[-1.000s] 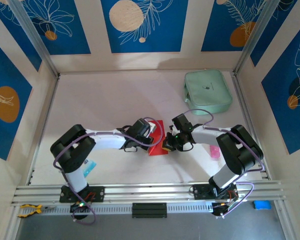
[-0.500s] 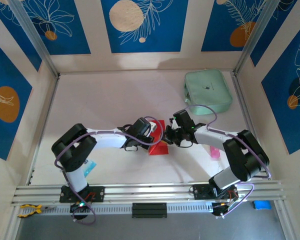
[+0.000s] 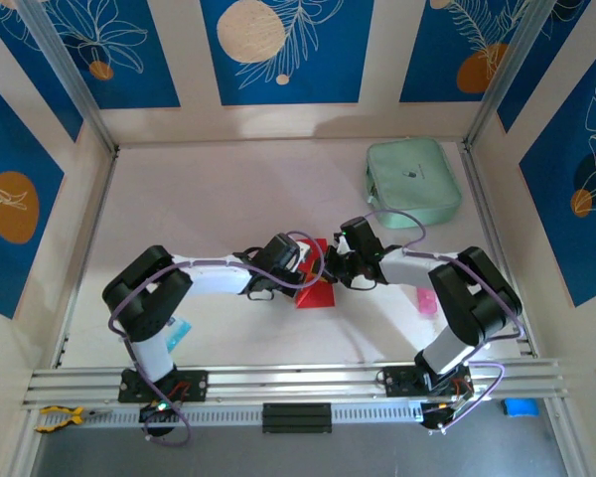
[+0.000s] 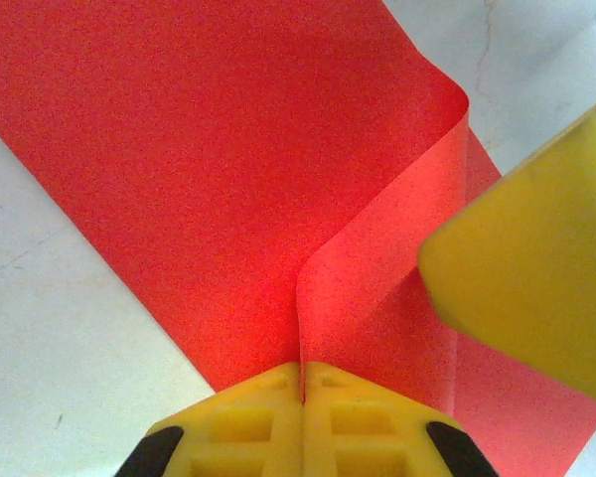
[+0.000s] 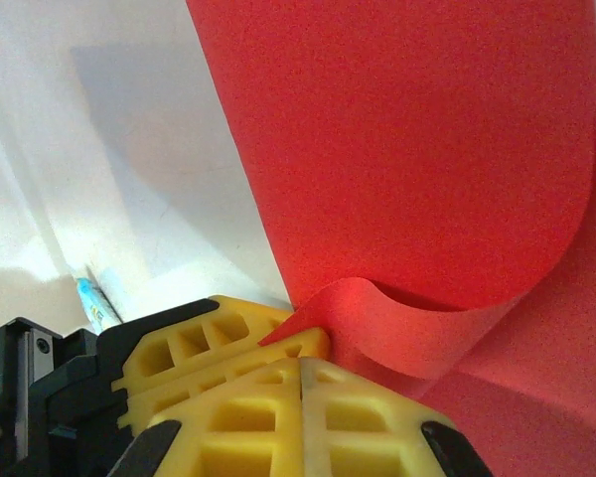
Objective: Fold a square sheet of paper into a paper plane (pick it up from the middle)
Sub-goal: Fold the triangle a second time at the center of the table.
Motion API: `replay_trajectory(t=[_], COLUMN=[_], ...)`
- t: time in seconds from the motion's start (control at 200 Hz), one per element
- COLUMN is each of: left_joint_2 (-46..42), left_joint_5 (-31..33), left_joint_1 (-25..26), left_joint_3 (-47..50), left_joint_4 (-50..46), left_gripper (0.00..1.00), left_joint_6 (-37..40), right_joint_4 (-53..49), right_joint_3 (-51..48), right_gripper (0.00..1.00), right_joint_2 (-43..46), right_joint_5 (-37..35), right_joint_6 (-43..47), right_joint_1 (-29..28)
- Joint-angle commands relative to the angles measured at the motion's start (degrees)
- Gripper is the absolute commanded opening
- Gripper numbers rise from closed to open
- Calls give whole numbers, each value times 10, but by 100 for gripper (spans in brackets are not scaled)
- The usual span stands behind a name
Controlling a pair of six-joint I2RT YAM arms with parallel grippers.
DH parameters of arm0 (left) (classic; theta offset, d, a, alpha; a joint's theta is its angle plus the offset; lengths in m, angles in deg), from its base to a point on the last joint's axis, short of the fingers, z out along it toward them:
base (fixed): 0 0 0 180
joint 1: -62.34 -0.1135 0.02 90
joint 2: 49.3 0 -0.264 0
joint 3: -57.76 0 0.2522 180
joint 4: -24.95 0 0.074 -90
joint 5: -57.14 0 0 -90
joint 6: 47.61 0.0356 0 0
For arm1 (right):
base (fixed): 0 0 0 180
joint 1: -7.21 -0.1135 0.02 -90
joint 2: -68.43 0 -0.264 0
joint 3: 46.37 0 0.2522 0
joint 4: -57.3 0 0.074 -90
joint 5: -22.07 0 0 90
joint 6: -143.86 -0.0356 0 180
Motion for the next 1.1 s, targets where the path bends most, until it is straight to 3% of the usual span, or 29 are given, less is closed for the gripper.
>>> replay_trajectory(t=[0.0, 0.64, 0.925, 1.095], left_joint_2=[20, 23, 23, 26], left_joint_5=[-13, -6, -4, -6], left_joint_1=[-4, -4, -4, -5], left_joint_3=[2, 3, 0, -2], left_joint_4=[-26, -37, -43, -44], left_gripper=[0, 0, 0, 0], left_joint_6=[1, 7, 10, 10], right_joint_4=[10, 12, -36, -51], right_joint_3=[2, -42, 1, 10], right_gripper=[1, 1, 1, 1], right_joint_2=[-13, -43, 2, -26], right_joint_5=[19, -18, -21, -42], right_joint_6=[-8, -12, 21, 37], right_joint_1=[-2, -4, 7, 9])
